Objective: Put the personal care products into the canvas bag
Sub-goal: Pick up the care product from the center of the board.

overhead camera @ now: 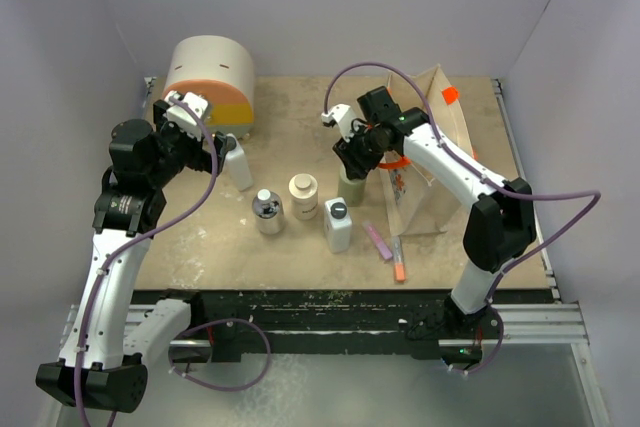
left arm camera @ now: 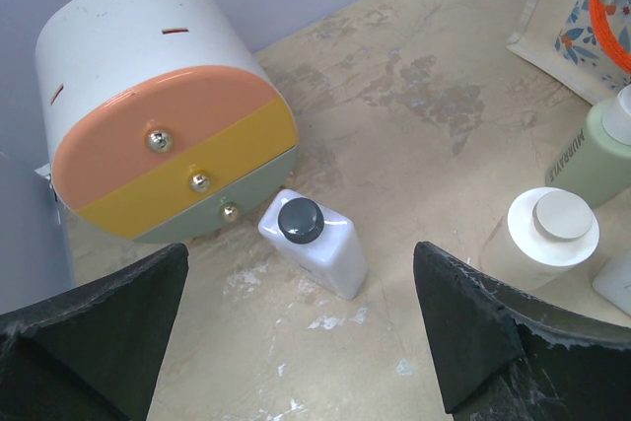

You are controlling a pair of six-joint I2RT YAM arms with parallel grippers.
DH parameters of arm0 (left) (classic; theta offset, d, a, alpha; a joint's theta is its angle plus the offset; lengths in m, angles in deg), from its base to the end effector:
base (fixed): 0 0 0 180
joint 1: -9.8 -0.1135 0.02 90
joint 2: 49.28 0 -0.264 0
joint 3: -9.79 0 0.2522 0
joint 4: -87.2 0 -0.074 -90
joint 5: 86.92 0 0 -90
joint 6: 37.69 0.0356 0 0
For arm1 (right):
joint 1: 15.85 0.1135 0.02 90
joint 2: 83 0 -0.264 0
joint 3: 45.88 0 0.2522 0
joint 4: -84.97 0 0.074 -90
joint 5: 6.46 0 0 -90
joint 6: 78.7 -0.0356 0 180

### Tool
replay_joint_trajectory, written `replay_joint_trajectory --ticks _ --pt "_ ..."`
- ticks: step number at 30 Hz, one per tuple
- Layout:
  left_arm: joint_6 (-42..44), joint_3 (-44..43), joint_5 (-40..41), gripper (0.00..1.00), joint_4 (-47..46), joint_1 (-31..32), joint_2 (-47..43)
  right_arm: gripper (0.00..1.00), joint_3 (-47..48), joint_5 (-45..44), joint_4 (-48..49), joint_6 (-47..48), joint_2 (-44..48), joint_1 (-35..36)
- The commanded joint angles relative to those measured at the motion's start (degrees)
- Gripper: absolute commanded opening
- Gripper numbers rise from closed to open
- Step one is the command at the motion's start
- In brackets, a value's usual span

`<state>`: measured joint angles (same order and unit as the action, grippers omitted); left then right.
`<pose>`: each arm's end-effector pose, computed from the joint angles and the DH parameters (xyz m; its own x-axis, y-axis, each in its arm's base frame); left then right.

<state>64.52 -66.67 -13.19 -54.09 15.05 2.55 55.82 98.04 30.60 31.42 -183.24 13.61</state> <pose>0.1893 -0.0274 0.3998 -0.1610 0.2187 -0.9624 0.4016 0.9053 0.1385 0.3304 0.1968 0.2932 -0.4431 -0.6328 -0.6350 -0.8095 0.5868 -0.0199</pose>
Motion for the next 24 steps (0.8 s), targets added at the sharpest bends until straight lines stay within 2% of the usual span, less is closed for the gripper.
replay_joint_trajectory --ticks 1,5,9,24 --pt "0.1 -1.3 -1.0 0.99 -1.9 -0.4 -0.7 0.41 1.0 0.9 0.4 -0.5 0.6 0.0" --pt "0.2 -1.4 -1.3 0.99 -2.0 -0.4 -0.3 0.01 2.1 1.7 1.1 0.2 3.1 -0.1" --pt "0.1 -1.7 -1.9 0.99 -2.1 -0.5 0.4 0.0 3.7 0.6 3.8 -1.1 6.3 0.0" --pt "0.4 -1.5 -2.5 0.99 -2.5 -0.4 1.3 0.0 20.9 -4.6 2.3 -3.5 13.4 0.0"
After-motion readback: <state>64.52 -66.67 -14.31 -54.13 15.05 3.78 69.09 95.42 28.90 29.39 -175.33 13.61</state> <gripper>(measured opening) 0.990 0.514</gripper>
